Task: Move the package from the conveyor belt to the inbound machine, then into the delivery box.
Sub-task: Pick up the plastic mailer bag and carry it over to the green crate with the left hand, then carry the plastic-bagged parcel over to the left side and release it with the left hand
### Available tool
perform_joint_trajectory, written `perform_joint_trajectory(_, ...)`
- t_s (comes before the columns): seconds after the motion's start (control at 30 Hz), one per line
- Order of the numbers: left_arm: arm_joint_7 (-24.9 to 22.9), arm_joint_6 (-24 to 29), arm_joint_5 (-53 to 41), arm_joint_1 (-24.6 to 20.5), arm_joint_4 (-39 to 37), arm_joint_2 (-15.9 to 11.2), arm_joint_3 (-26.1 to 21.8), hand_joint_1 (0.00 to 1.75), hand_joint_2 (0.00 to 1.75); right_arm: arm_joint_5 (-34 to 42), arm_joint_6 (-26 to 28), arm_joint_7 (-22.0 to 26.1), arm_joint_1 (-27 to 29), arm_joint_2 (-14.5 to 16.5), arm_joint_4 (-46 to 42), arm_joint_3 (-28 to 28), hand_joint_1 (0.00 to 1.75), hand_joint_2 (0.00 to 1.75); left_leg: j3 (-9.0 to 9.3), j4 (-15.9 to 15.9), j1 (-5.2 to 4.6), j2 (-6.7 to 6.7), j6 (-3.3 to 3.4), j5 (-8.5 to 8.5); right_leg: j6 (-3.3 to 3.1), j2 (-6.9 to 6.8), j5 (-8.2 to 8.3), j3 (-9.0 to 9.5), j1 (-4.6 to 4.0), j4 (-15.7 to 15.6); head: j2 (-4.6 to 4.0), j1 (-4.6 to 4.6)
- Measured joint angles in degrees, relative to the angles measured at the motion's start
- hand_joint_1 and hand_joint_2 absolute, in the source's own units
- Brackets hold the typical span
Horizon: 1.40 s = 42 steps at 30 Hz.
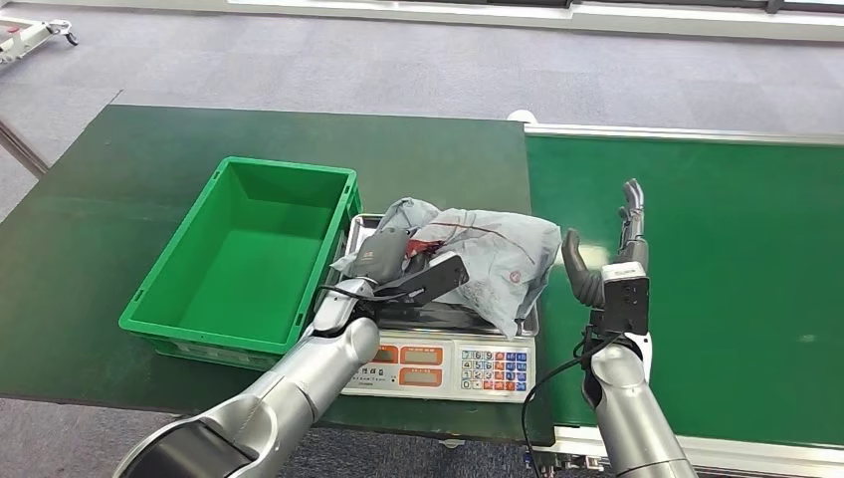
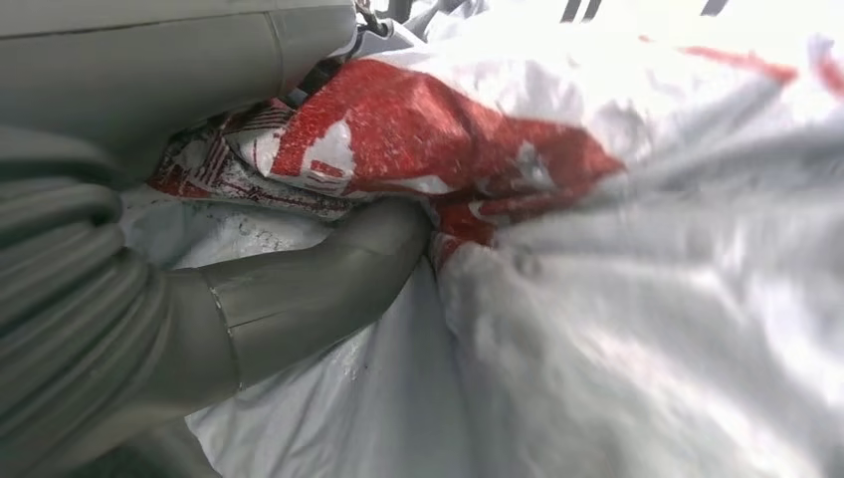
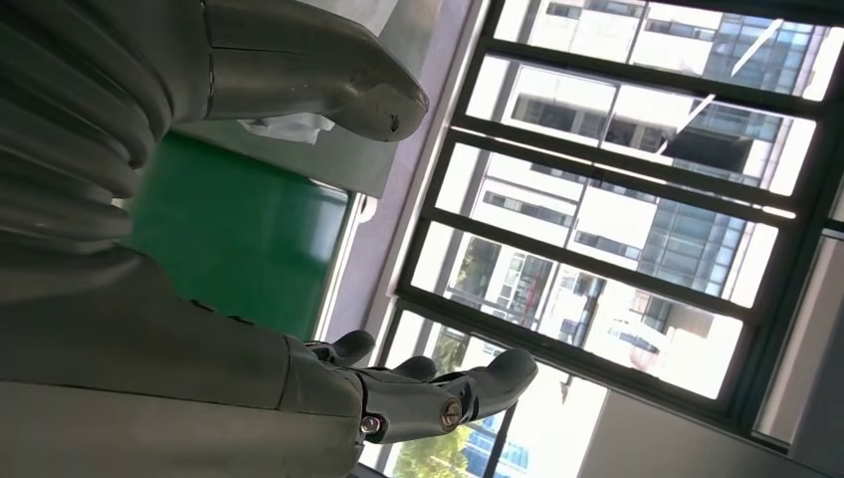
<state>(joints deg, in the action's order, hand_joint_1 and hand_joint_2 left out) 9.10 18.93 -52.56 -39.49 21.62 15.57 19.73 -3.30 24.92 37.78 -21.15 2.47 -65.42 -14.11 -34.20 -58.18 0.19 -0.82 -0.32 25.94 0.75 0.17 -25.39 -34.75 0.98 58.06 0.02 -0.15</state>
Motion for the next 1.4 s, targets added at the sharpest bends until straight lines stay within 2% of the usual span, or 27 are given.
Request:
perform_joint_trajectory(0.3, 18.7, 7.0, 11.6, 3.4, 4.9, 1.8, -2.5, 1.75, 1.75, 2.6, 2.3, 1.2, 1.1, -0.2, -0.1, -0.4, 0.0, 1.75, -0.23, 0.0, -0.02, 0.03, 0.0, 0.0, 0.0, 0.05, 0.0, -0.25, 0.02, 0.0, 0.0, 0.02)
perform_joint_trajectory(0.37, 23.4, 11.5, 13.1, 6.4, 9.4, 1.8, -2.9, 1.75, 1.75, 2.7, 4.1, 1.3, 2.3, -0.4, -0.9, -0.4, 0.0, 1.75, -0.2, 0.0, -0.02, 0.07, -0.01, 0.08, -0.01, 0.09, -0.03, -0.27, 0.02, 0.0, 0.0, 0.01)
perform_joint_trajectory(0.47, 29.9, 19.5, 15.9, 14.1, 24.3, 0.2, -3.8, 1.75, 1.75, 2.3, 7.3, 1.3, 7.2, -1.4, -4.9, 0.4, 0.0, 1.75, -0.24, 0.0, -0.02, 0.17, -0.06, 0.22, -0.06, 0.16, -0.14, -0.36, -0.02, 0.0, 0.0, 0.0)
perform_joint_trajectory(0.57, 30.8, 21.2, 17.1, 18.6, 38.2, -2.0, -5.7, 1.75, 1.75, 0.8, 7.6, 0.7, 12.4, -2.1, -9.6, 1.9, 0.0, 1.75, -0.34, 0.0, 0.0, 0.14, -0.12, 0.27, -0.08, 0.14, -0.26, -0.44, -0.04, 0.0, 0.0, 0.0)
perform_joint_trajectory(0.7, 31.0, 21.3, 15.8, 23.2, 50.5, -2.7, -9.1, 1.75, 1.75, -1.1, 7.3, -0.3, 16.4, -2.2, -14.6, 3.2, 0.0, 1.75, -0.34, 0.1, 0.03, 0.17, -0.14, 0.29, -0.1, 0.15, -0.31, -0.46, -0.05, 0.0, 0.0, 0.0)
perform_joint_trajectory(0.87, 31.0, 21.3, 14.2, 25.8, 58.0, -2.8, -11.6, 1.75, 1.75, -1.6, 7.1, -0.6, 18.3, -2.2, -17.7, 3.6, 0.0, 1.75, -0.34, 0.0, 0.03, 0.16, -0.13, 0.28, -0.09, 0.13, -0.29, -0.43, -0.02, 0.0, 0.0, 0.0)
perform_joint_trajectory(1.0, 31.1, 21.2, 3.1, 26.3, 60.8, -1.1, -17.4, 1.75, 1.75, -3.0, 6.8, -1.9, 19.3, -2.2, -19.4, 4.1, 0.0, 1.75, -0.29, 0.0, 0.01, 0.18, -0.12, 0.27, -0.06, 0.14, -0.26, -0.37, -0.01, 0.0, 0.0, 0.04)
perform_joint_trajectory(1.07, 29.8, 21.2, -3.4, 25.5, 60.1, -1.0, -23.0, 1.75, 1.75, -3.8, 6.4, -2.6, 19.9, -2.2, -20.4, 4.5, 0.0, 1.75, -0.24, 0.0, 0.01, 0.24, -0.13, 0.28, -0.07, 0.18, -0.26, -0.35, -0.01, 0.0, 0.0, 0.05)
perform_joint_trajectory(1.1, 27.7, 21.2, -6.5, 24.8, 59.1, -1.1, -26.5, 1.75, 1.75, -4.2, 6.3, -2.9, 20.4, -2.2, -21.0, 4.6, 0.0, 1.75, -0.21, 0.0, 0.01, 0.29, -0.13, 0.28, -0.07, 0.21, -0.26, -0.35, -0.02, 0.0, 0.0, 0.07)
perform_joint_trajectory(1.17, 21.0, 21.2, -11.7, 23.4, 56.2, -1.7, -33.6, 1.75, 1.75, -4.7, 6.1, -3.2, 21.2, -2.2, -21.8, 4.8, 0.0, 1.75, -0.12, 0.1, 0.01, 0.44, -0.17, 0.29, -0.13, 0.36, -0.23, -0.37, -0.06, 0.0, 0.0, 0.04)
perform_joint_trajectory(1.23, 14.6, 21.2, -14.7, 22.7, 52.8, -3.1, -38.5, 1.75, 1.75, -5.0, 5.9, -3.4, 21.9, -2.3, -22.5, 4.9, 0.0, 1.75, -0.1, 0.1, 0.05, 0.56, -0.23, 0.29, -0.2, 0.52, -0.19, -0.42, -0.15, 0.0, 0.0, 0.02)
perform_joint_trajectory(1.33, 5.5, 19.6, -17.7, 22.1, 47.7, -5.7, -40.8, 1.75, 1.75, -5.4, 5.3, -3.9, 22.1, -2.5, -23.0, 5.0, 0.0, 1.75, -0.15, 0.1, 0.14, 0.54, -0.28, 0.25, -0.24, 0.51, -0.18, -0.42, -0.2, 0.0, 0.0, 0.04)
perform_joint_trajectory(1.4, -2.7, 15.6, -18.9, 22.1, 44.4, -8.0, -40.4, 1.75, 1.75, -5.8, 4.1, -4.4, 21.8, -2.6, -23.1, 5.3, 0.0, 1.75, -0.15, 0.1, 0.17, 0.54, -0.27, 0.26, -0.25, 0.51, -0.19, -0.41, -0.18, 0.0, 0.0, 0.03)
